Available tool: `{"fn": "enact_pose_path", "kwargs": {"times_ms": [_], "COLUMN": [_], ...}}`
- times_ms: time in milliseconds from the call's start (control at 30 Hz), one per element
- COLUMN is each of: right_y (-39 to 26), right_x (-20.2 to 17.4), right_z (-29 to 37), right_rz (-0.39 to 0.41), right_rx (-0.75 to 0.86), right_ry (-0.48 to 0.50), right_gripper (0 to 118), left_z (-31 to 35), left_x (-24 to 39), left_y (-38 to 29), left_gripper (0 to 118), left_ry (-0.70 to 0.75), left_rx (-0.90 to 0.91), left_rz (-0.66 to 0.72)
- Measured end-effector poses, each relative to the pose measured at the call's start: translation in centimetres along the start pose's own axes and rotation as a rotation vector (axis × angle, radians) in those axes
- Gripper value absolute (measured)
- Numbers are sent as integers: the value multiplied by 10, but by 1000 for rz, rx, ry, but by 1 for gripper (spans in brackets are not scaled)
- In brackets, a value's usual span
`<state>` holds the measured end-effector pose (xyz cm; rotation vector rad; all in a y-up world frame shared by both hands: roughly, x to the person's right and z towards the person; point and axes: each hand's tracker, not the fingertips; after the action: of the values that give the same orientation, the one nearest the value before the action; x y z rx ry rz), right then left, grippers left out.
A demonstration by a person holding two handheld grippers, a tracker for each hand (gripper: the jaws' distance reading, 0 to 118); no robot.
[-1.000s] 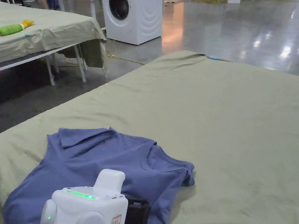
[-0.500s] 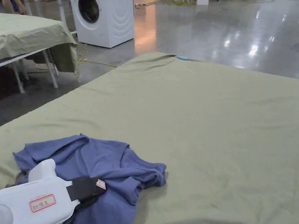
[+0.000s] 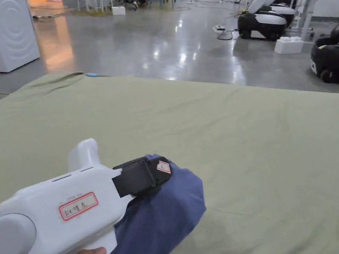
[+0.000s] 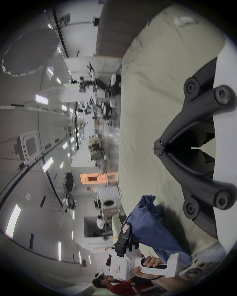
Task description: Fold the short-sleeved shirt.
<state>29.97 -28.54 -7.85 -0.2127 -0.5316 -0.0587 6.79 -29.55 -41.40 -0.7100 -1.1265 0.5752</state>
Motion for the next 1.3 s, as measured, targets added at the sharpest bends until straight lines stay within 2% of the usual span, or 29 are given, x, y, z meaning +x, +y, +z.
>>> {"fn": "enact_pose_path", "kwargs": {"times_ms": [67, 167, 300, 400, 467, 567, 733, 767, 800, 833, 867, 933, 1000, 1033, 1067, 1100, 1133, 1233, 1300], "right_y": [0, -2, -13, -25, -31, -38, -43, -43, -42, -41, -39, -35, -33, -33, -34, -34, -35, -39, -38], "right_x": [25, 59, 91, 106, 110, 107, 93, 90, 86, 83, 79, 71, 64, 62, 58, 55, 52, 43, 39], "right_z": [23, 58, 90, 99, 98, 90, 72, 70, 67, 64, 62, 58, 54, 52, 48, 45, 41, 31, 26], "right_rz": [4, -34, -101, -144, -162, -165, -158, -154, -149, -145, -140, -125, -112, -108, -104, -103, -104, -112, -107], "right_rx": [-3, 0, 4, -12, -25, -52, -90, -92, -90, -87, -82, -70, -67, -70, -75, -79, -84, -110, -134], "right_ry": [-87, -213, -326, -354, -365, -358, -277, -263, -247, -230, -214, -182, -158, -148, -137, -127, -118, -86, -69], "right_gripper": [2, 2, 2, 2, 2, 2, 2, 2, 2, 2, 2, 2, 2, 2, 2, 2, 2, 2, 2], "left_z": [-40, -87, -123, -130, -131, -134, -131, -126, -117, -105, -91, -53, -18, -1, 14, 23, 32, 57, 62], "left_x": [28, 76, 131, 156, 156, 145, 122, 122, 121, 121, 120, 113, 101, 93, 83, 72, 58, 9, -11], "left_y": [-32, -84, -153, -205, -234, -263, -250, -244, -235, -226, -215, -188, -167, -157, -149, -144, -138, -115, -97], "left_gripper": [20, 20, 20, 20, 20, 20, 21, 43, 76, 101, 110, 110, 103, 86, 35, 0, 0, 0, 0], "left_ry": [-97, -220, -256, -240, -234, -198, -175, -174, -156, -135, -139, -107, -20, 38, 104, 185, 281, 304, 390], "left_rx": [-102, -245, -440, -581, -659, -737, -734, -711, -676, -640, -599, -481, -403, -368, -345, -316, -304, -288, -244], "left_rz": [3, -39, -216, -371, -427, -413, -291, -277, -300, -333, -362, -432, -472, -475, -444, -394, -329, -97, -68]}}
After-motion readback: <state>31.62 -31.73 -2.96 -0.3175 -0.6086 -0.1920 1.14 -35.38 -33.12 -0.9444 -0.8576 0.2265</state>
